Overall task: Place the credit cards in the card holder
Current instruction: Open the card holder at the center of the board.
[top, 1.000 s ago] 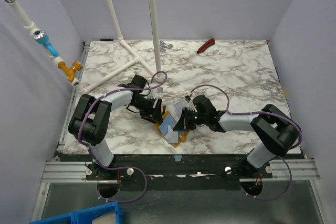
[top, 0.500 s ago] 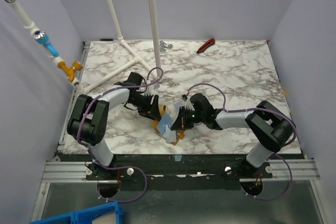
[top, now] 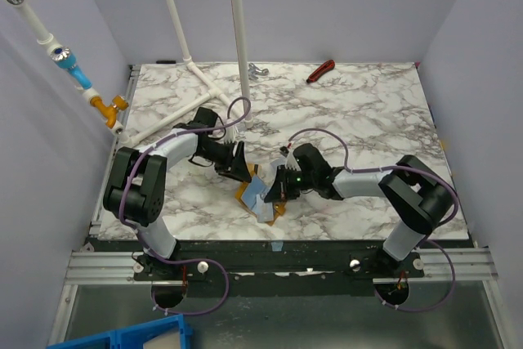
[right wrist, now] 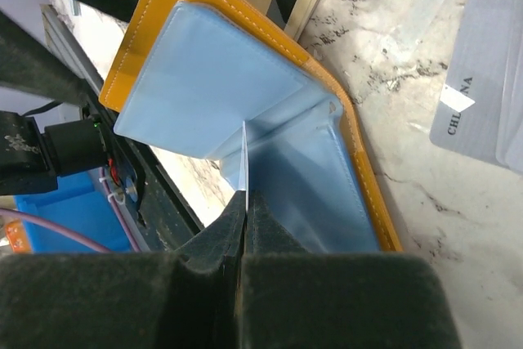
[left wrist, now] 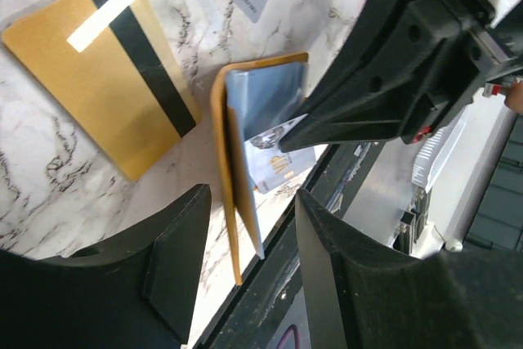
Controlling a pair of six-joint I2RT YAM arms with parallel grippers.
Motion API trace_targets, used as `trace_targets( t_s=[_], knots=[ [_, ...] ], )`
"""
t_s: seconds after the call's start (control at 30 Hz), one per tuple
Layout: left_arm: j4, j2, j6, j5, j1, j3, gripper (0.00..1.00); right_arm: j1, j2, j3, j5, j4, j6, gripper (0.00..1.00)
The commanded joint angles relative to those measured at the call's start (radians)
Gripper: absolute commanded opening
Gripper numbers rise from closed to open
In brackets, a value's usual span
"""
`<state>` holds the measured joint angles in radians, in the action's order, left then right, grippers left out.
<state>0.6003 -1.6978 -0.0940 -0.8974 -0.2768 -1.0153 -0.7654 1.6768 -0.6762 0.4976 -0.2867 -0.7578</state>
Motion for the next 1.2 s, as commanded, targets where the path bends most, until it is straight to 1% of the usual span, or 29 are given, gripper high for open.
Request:
trace_targets(
  t_s=[0.0,0.07,0.13,0.2,0.23,0.3,0.37,0.5,0.73,0.83,0.97,1.03,1.17],
  knots=[
    [0.026,-0.002,0.054,-0.081,0.004,-0.038,0.47,0.000,0.046,-0.034,0.012,0.050,0.036,0.01],
    [0.019,-0.014,0.064,-0.063,0.001,-0.049,0.46,-0.002,0.061,-0.046,0.012,0.059,0.041,0.01],
    [0.022,-0.023,0.082,-0.006,-0.006,-0.068,0.41,-0.007,0.073,-0.054,0.013,0.065,0.043,0.01],
    [0.018,-0.027,0.089,0.089,-0.016,-0.076,0.31,-0.010,0.075,-0.054,0.013,0.065,0.045,0.01],
    [0.017,-0.026,0.119,0.152,-0.022,-0.077,0.25,-0.010,0.075,-0.054,0.013,0.066,0.046,0.01],
    [0.010,-0.022,0.147,0.232,-0.036,-0.071,0.19,-0.012,0.073,-0.053,0.018,0.067,0.046,0.01],
    [0.007,-0.016,0.172,0.281,-0.053,-0.061,0.18,-0.012,0.070,-0.053,0.023,0.066,0.049,0.01],
    [0.017,-0.011,0.196,0.321,-0.086,-0.053,0.16,-0.011,0.069,-0.063,0.033,0.058,0.041,0.01],
    [0.052,0.011,0.219,0.376,-0.130,-0.047,0.06,-0.012,0.038,-0.104,0.027,0.038,0.008,0.01],
    [0.069,0.024,0.209,0.364,-0.149,-0.026,0.04,-0.012,0.067,-0.130,0.040,0.008,-0.013,0.01],
    [0.103,0.003,0.180,0.271,-0.150,-0.014,0.04,-0.013,0.122,-0.147,0.051,-0.025,-0.032,0.01],
    [0.108,-0.001,0.180,0.235,-0.147,-0.011,0.06,-0.015,0.143,-0.149,0.053,-0.017,-0.028,0.01],
    [0.104,0.014,0.169,0.209,-0.113,-0.003,0.10,-0.015,0.132,-0.118,0.052,0.011,-0.005,0.01]
  ],
)
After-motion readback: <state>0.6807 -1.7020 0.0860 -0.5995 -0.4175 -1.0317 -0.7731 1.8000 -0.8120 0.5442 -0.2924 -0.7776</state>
